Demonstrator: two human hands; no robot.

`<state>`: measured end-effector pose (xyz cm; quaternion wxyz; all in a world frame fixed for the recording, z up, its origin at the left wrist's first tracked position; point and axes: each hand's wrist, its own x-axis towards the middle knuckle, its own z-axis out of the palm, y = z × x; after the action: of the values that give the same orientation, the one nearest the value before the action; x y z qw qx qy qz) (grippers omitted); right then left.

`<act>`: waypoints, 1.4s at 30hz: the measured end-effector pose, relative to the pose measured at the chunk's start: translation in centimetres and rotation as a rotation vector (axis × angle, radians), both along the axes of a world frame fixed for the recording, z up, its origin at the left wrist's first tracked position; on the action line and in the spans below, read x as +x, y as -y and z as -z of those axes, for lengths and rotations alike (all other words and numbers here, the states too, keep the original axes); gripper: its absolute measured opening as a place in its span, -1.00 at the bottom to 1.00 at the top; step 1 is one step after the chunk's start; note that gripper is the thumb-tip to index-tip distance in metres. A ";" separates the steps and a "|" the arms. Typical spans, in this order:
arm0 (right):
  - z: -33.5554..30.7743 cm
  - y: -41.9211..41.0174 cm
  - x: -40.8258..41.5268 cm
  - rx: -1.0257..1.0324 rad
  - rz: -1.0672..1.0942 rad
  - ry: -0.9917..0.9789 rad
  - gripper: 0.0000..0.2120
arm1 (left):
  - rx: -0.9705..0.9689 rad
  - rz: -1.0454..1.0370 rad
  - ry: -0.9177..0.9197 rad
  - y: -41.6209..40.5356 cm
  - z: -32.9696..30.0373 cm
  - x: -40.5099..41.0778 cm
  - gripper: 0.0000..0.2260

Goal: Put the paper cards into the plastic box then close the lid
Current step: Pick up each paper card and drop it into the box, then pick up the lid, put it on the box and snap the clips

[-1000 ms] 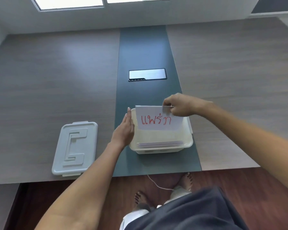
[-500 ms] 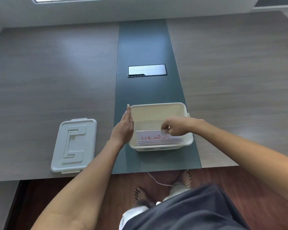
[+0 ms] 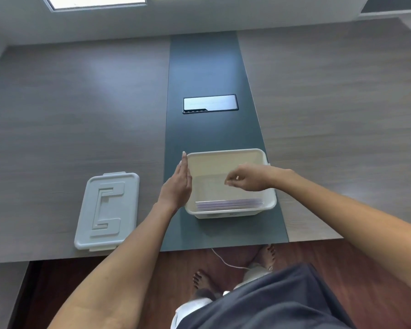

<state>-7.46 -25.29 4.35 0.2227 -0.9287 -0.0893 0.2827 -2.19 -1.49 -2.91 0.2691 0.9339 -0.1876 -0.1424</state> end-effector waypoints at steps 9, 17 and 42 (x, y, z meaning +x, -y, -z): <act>1.6 1.6 4.2 0.048 0.150 0.510 -0.61 | 0.116 0.028 0.022 -0.1 -0.6 0.5 -0.49; 2.2 1.4 7.6 -0.303 0.009 0.527 -0.43 | 0.191 0.009 0.154 -2.4 -2.1 0.9 -0.40; 5.5 -23.2 17.0 -0.261 -0.565 0.494 -0.36 | 0.427 -0.685 -0.043 -23.9 -0.5 -6.5 -0.37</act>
<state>9.53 -2.10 -1.19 -0.0117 -0.9281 -0.3556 0.1098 -8.64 22.44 -2.45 0.1050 0.9740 0.1740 -0.0998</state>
